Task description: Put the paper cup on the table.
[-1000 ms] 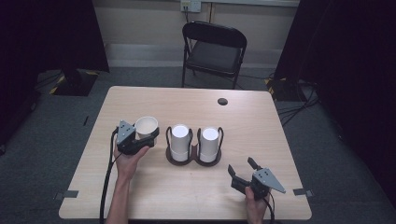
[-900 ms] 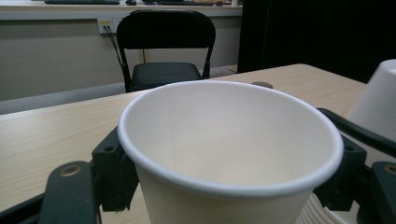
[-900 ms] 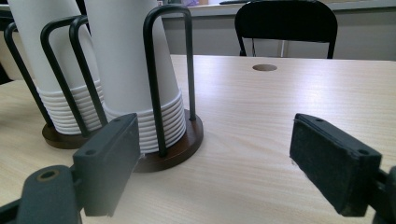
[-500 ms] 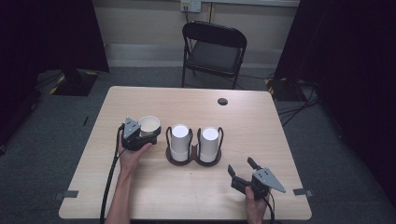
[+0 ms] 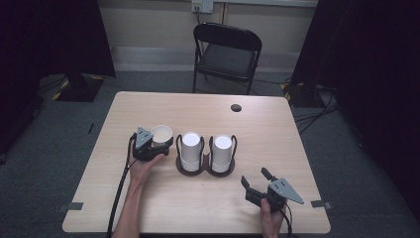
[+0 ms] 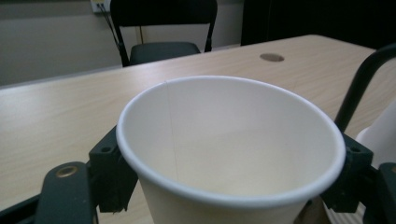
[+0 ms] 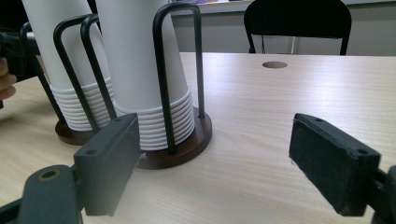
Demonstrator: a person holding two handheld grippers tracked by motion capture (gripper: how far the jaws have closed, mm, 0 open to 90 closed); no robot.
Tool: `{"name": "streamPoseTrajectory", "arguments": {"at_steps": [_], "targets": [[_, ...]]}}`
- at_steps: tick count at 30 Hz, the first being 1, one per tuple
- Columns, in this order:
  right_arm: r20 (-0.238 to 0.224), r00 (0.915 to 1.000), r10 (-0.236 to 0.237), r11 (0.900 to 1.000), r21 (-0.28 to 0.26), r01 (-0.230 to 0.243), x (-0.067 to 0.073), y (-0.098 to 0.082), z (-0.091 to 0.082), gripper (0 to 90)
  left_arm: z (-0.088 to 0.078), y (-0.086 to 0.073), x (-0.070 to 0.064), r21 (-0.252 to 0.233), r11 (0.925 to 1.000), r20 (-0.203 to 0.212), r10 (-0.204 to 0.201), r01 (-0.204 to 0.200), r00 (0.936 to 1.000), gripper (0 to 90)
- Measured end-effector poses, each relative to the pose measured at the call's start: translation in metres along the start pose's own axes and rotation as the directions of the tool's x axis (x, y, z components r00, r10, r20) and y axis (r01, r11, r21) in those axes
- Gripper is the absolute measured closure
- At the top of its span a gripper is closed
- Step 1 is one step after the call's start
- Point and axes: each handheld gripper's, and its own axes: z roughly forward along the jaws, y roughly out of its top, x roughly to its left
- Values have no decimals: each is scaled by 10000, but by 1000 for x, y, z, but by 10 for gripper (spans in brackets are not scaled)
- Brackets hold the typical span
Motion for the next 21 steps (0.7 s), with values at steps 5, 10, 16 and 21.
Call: {"name": "streamPoseTrajectory", "arguments": {"at_steps": [5,10,16,21], "targets": [[-40,10000,62,10000,19,-62,-1,0,0,163,4,-10,7,420,9984,50,-379,376,9993,219],[-99,9998,195,9998,93,-194,-2,0,1,168,6,-15,7,784,9965,77,-306,299,9995,208],[-133,9997,199,9998,77,-198,-2,0,1,168,3,-14,8,993,9939,-110,-474,482,9988,160],[-136,9997,203,9998,62,-202,-3,0,1,168,-5,-9,9,1020,9909,-415,-843,882,9956,157]]}}
